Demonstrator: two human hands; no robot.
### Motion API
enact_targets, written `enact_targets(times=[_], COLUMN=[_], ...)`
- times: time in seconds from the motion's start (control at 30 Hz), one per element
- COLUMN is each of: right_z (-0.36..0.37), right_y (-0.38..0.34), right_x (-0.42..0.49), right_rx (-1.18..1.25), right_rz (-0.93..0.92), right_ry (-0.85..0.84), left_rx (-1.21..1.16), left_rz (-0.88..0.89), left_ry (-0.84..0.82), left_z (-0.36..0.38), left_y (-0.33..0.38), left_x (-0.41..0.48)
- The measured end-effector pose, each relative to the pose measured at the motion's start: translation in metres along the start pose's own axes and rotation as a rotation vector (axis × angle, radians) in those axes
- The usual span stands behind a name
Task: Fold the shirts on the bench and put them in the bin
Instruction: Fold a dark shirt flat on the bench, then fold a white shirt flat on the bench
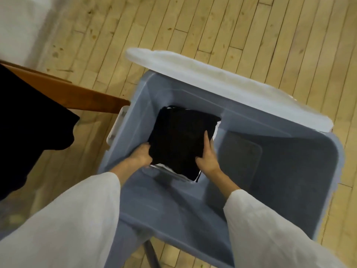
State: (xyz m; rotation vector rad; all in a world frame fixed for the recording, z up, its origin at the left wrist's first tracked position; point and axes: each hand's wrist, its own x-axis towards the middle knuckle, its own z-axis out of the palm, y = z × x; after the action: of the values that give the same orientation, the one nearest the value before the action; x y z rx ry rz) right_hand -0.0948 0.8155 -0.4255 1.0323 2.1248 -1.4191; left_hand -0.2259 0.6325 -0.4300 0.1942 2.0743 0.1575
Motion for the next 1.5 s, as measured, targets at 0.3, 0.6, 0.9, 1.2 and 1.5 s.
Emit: enact_targets(times=[0.3,0.6,0.9,1.2,1.5], right_z=[0.005,0.024,0.001,0.005,0.011], right_y=[0.003,-0.003,-0.037,-0.143,-0.302], right_x=[0.001,0.055,0.078,-0.023,-0.212], right_rx=[-0.194,-0.889,-0.934,-0.220,0.080], right_rz=[0.073,-0.263,0.050,-0.112,-0.425], right_ry=[0.238,0.080,-0.253,-0.007,-0.094], left_rx=[0.258,0.658,0.536,-0.141,-0.625], left_rz=[-0.057,0.239,0.194,0.254,0.444], left_ry=[0.065,-0.220,-0.391,0.051,0.642], left_z=[0.018,0.071,0.033,-0.059,-0.127], left_y=[0.013,0.040,0.028,0.049,-0.023], left_x=[-0.015,-0.039,-0.038,-0.112,-0.303])
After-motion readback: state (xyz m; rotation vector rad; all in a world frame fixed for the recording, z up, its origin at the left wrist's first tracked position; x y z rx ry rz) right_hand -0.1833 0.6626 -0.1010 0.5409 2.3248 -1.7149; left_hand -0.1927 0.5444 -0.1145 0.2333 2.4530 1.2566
